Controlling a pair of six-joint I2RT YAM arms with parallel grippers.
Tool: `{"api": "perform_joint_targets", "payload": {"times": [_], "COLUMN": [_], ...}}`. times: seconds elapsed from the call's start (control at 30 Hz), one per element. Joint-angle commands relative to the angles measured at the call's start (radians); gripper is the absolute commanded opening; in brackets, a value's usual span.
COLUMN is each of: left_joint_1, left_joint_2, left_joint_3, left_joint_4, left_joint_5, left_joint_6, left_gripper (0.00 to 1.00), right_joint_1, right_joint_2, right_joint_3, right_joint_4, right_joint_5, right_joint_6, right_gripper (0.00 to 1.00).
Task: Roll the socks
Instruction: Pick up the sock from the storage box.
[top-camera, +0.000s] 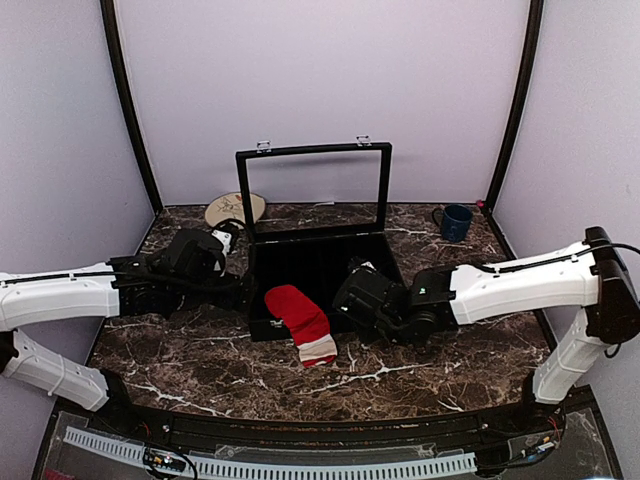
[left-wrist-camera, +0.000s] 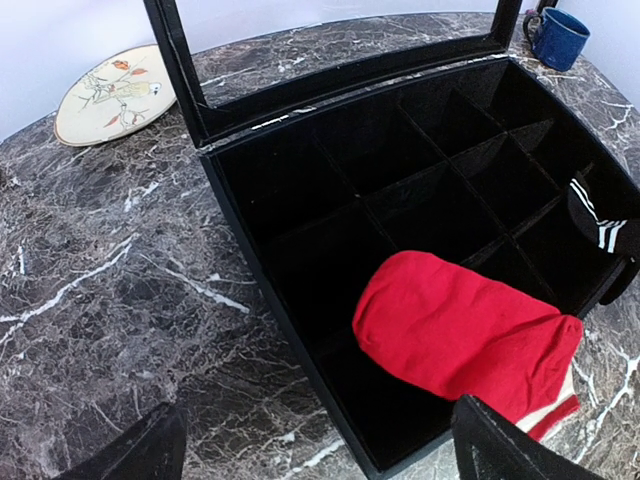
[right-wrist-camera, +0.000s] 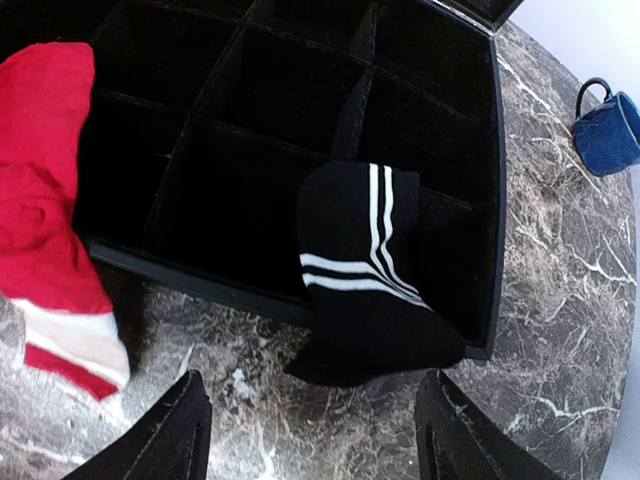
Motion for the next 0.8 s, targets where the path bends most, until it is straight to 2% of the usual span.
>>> {"api": "perform_joint_targets", "payload": {"times": [0.0, 0.4, 0.5, 0.77], "left_joint_1": [-0.027, -0.037, -0.037, -0.037], "left_joint_2": [-0.01, -0.099, -0.111, -0.12], "left_joint_3": [0.025, -0.003, -0.011, -0.024], "left_joint_4": [-0.052, -0.092, -0.092, -0.079], "left_joint_5": [-0.029, -0.066, -0.074, -0.079], "left_joint_6": [-0.035, -0.033, -0.026, -0.011], "left_gripper": [0.95, 0.95, 0.95, 0.95], "right_joint_1": [0.008, 0.003, -0.008, -0.045], "right_joint_2": [0.091, 0.243, 0.263, 0.287], "right_joint_3": [0.095, 0.189, 0.201, 0.191], "right_joint_4": [-0.091, -0.16, -0.168, -0.152], "right_joint_5": [0.083, 0.121, 0.115, 0.108], "right_joint_6": [0.043, 0.049, 0.049, 0.031], "right_gripper": [0.67, 0.61, 0.58, 0.56]}}
